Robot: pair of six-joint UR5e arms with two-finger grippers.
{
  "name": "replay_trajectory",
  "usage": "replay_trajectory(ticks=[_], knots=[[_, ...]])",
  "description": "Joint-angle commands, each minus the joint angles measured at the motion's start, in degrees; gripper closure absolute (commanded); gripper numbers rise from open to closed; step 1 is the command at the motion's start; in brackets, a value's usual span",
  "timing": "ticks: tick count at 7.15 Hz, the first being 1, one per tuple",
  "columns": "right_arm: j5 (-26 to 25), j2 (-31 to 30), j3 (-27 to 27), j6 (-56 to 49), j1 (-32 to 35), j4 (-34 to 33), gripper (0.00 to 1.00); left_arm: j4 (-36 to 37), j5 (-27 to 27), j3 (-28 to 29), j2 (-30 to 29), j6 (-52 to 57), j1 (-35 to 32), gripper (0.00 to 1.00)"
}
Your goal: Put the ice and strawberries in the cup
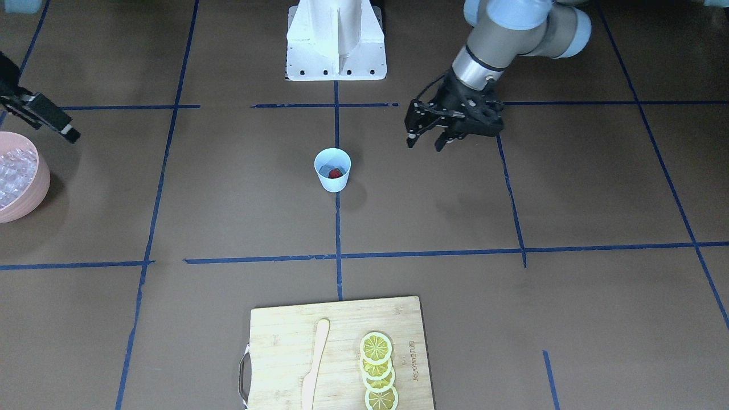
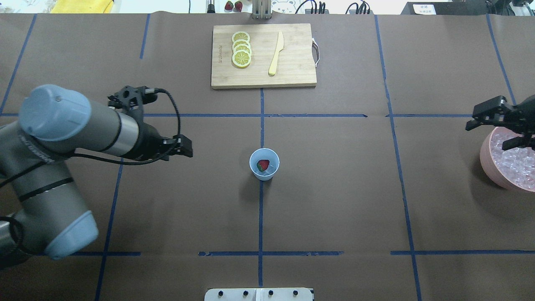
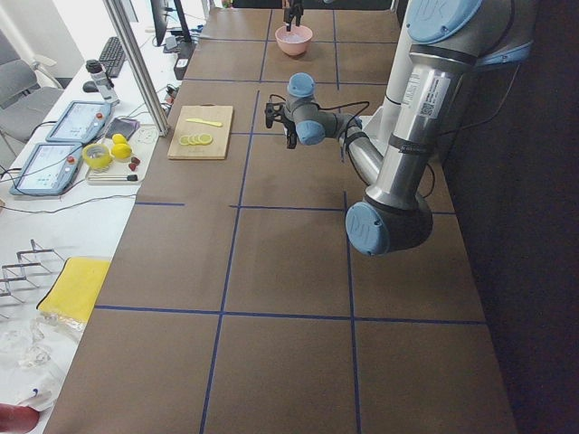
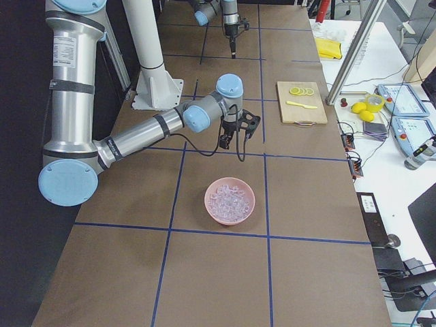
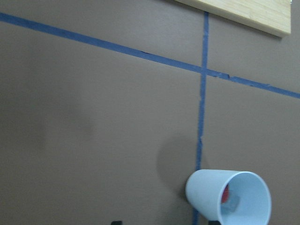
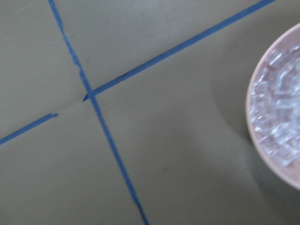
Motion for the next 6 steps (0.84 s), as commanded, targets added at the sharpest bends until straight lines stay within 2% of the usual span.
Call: replay_trajectory(ticks=[1,2,3,5,6], knots=[[3.41,-1.82,-6.13,-18.45,10.53,-0.11,0.00,0.08,-10.25,-5.06,15.63,19.04,-12.57,0.29],[3.41,-2.08,-8.85,-27.75,13.70,-1.50,0.00,0.26,-15.79,-4.73,20.75,31.33,-21.26,0.29],[3.33,-2.17,-11.05,-38.02,17.21,-5.35,0.00,2.69,-19.06,-4.55,24.19,43.73,-28.74,0.29],[1.93,-1.82,-13.61,-55.88,21.80,-12.04,0.00,21.00,-19.81,-4.20,24.40,70.70,-41.94,0.29],[-0.52,-1.82,-13.71,-62.75,22.34,-14.41,0.00,27.35,-19.62,-1.93,24.31,80.32,-47.48,0.29]])
